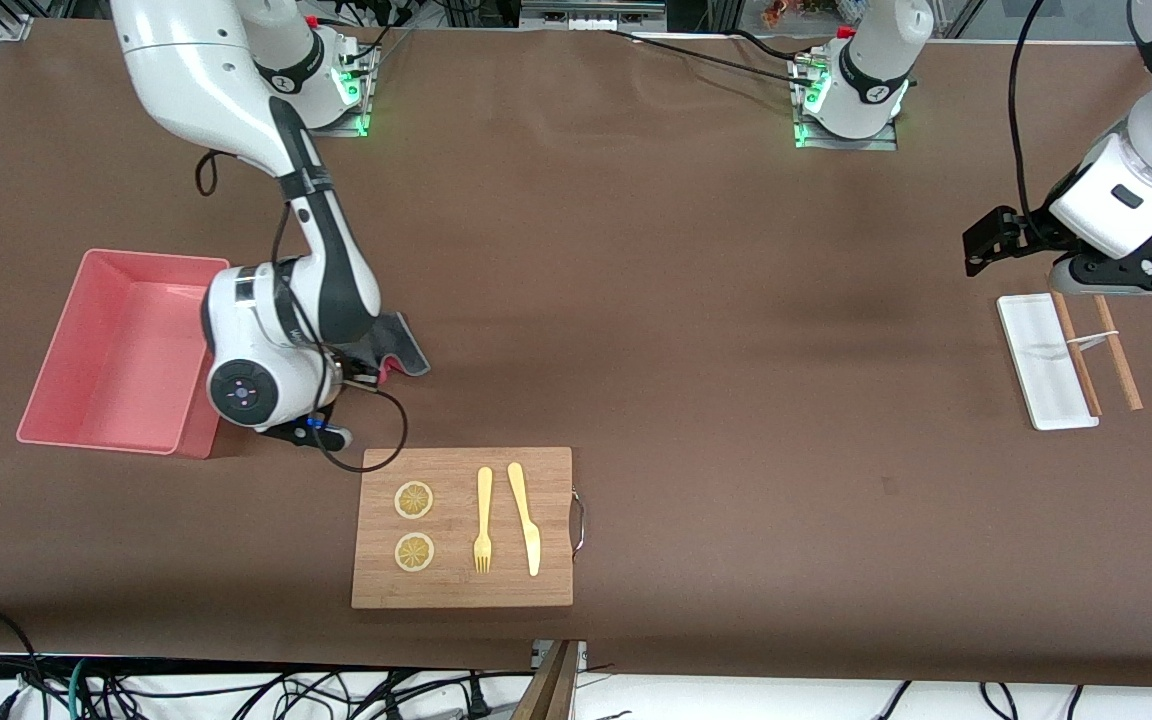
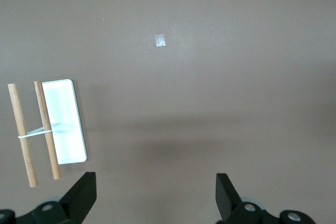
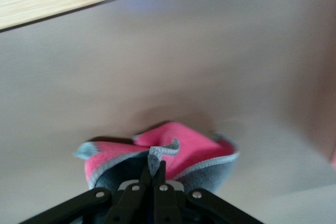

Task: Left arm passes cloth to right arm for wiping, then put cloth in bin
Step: 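Wipe the table beside the cutting board with the cloth in the right gripper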

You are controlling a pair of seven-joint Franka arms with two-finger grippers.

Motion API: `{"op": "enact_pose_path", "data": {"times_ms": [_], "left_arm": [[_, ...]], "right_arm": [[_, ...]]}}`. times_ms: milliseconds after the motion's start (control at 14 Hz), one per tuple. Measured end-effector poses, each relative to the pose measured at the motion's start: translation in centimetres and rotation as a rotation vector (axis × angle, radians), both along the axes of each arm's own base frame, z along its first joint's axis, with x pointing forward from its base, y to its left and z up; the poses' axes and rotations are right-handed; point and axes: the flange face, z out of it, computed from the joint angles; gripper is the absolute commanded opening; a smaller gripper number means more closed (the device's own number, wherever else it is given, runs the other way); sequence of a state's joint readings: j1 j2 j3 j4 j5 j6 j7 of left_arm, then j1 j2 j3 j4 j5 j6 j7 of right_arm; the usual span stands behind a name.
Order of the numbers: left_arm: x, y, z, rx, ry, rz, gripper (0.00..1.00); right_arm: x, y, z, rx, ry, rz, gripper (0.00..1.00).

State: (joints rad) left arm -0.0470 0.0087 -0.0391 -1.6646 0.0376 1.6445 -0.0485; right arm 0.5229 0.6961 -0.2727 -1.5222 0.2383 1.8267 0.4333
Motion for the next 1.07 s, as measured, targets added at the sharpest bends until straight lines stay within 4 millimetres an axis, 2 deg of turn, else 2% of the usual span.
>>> {"op": "enact_pose_path", "data": {"times_ms": [214, 500, 786, 1071], "left_arm": [[0.2, 1.4, -0.4, 0.0, 0.013, -0.003, 1.0], [0.6, 1.3, -0.5, 0.0, 0.036, -0.01, 1.0], [0.7, 1.6, 0.5, 0.0, 0.034, -0.002, 1.0], [0.6, 1.6, 0.5, 0.0, 0.056, -0.003, 1.0]], "right_arm": [[-1.2, 4.6, -1.0, -0.008, -0.024, -0.077, 0.0], [-3.2, 10.8, -0.6, 0.021, -0.043, -0.18, 0.0], [-5.6, 16.8, -0.1, 0.016, -0.097, -0.251, 0.0], [-8.0, 21.7, -0.5, 0.044, -0.133, -0.314, 0.0]]}}
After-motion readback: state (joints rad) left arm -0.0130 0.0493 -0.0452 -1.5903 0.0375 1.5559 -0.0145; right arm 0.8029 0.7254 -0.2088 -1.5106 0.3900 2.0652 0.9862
